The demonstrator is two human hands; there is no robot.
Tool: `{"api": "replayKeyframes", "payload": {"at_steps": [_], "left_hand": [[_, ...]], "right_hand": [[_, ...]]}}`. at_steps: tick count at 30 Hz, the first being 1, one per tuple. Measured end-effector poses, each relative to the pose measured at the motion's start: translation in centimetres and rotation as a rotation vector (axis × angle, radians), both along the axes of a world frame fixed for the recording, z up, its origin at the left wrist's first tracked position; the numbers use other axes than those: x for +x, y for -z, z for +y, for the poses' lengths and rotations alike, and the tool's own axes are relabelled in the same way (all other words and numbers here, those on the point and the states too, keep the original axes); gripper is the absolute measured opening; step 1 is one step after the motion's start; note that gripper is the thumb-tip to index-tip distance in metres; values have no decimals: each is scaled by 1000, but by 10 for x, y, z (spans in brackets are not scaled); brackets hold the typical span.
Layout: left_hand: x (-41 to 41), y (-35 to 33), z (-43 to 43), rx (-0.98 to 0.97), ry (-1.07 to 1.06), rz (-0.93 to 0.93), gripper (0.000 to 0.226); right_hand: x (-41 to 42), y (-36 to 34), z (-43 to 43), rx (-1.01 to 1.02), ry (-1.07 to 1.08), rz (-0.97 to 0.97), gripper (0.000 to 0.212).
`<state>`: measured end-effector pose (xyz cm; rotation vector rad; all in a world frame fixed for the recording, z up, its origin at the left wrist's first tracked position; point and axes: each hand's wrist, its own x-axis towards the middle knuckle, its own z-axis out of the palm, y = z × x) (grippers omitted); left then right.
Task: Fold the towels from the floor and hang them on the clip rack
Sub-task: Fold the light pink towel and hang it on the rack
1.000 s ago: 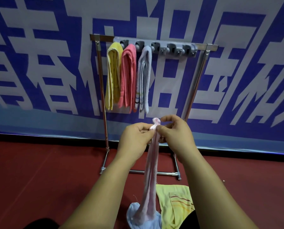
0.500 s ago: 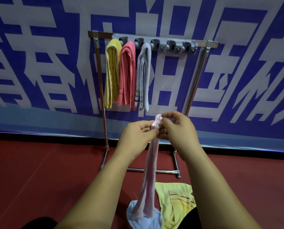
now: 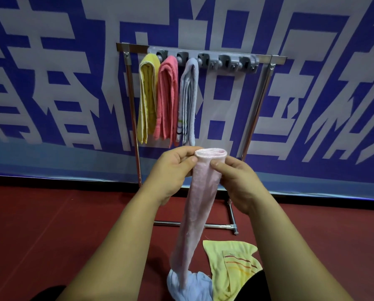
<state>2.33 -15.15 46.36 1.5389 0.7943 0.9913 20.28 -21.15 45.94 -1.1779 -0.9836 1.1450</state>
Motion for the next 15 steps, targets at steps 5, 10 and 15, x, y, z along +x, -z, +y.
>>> {"api": "replayKeyframes", "payload": {"at_steps": [5, 10, 15], "left_hand": [[-4, -5, 5, -35, 10, -136, 30], [-6, -3, 8, -95, 69, -214, 40], [-5, 8, 6, -141, 70, -168, 37]], "right_hand": [[-9, -21, 0, 148, 66, -108, 22], [-13, -35, 2, 185, 149, -204, 15], [-13, -33, -2, 191, 153, -127, 14]]}}
